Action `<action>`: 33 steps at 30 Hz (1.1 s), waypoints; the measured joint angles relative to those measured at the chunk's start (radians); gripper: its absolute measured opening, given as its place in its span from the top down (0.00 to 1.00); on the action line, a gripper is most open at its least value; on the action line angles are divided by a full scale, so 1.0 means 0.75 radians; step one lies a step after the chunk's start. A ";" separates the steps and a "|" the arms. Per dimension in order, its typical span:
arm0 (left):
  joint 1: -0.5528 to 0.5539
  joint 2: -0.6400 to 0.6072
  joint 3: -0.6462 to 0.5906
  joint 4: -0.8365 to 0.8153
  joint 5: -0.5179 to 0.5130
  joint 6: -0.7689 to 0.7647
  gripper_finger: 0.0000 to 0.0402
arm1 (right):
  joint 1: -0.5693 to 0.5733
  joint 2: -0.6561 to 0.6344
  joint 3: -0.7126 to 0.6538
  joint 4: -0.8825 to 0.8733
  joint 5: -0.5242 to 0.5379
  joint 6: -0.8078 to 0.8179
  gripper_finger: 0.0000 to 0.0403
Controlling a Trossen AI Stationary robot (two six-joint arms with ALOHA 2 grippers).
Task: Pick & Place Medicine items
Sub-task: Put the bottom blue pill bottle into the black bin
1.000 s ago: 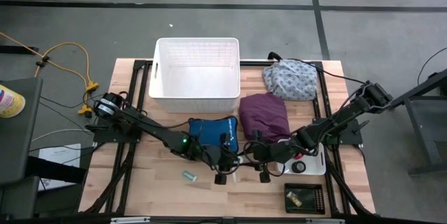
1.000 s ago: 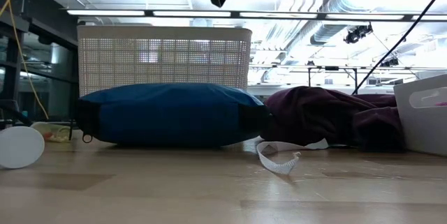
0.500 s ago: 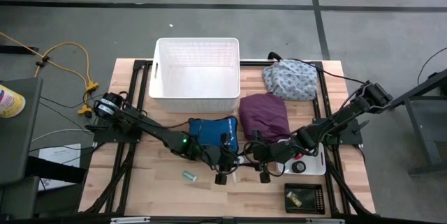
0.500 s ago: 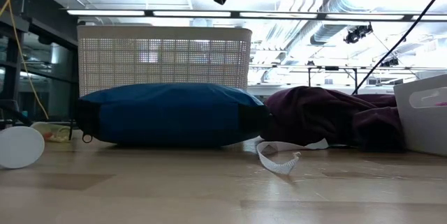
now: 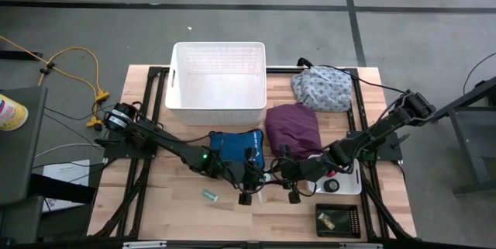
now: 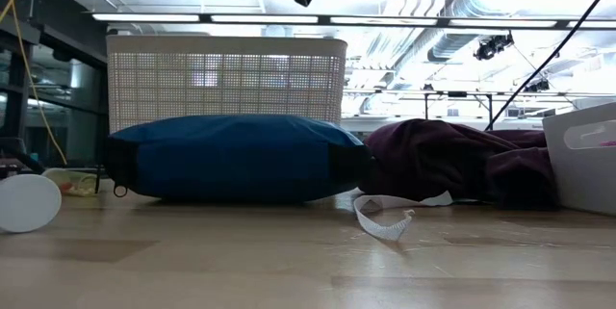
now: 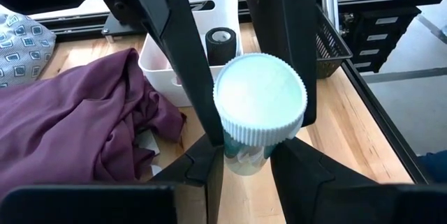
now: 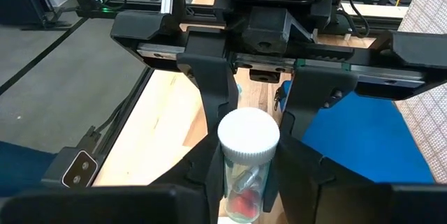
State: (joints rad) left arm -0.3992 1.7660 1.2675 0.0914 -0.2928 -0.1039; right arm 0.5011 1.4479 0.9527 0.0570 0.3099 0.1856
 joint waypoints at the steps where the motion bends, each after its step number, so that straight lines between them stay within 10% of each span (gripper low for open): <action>1: 0.000 0.000 0.000 0.000 0.000 0.000 0.75 | 0.000 0.000 0.000 0.000 0.000 0.000 0.75; 33: -0.002 0.000 0.000 -0.032 0.012 -0.031 0.58 | 0.082 -0.016 0.000 -0.058 0.039 0.073 0.76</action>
State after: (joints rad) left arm -0.4004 1.7660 1.2675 0.0677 -0.2840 -0.1272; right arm 0.5628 1.4361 0.9527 0.0133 0.3389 0.2404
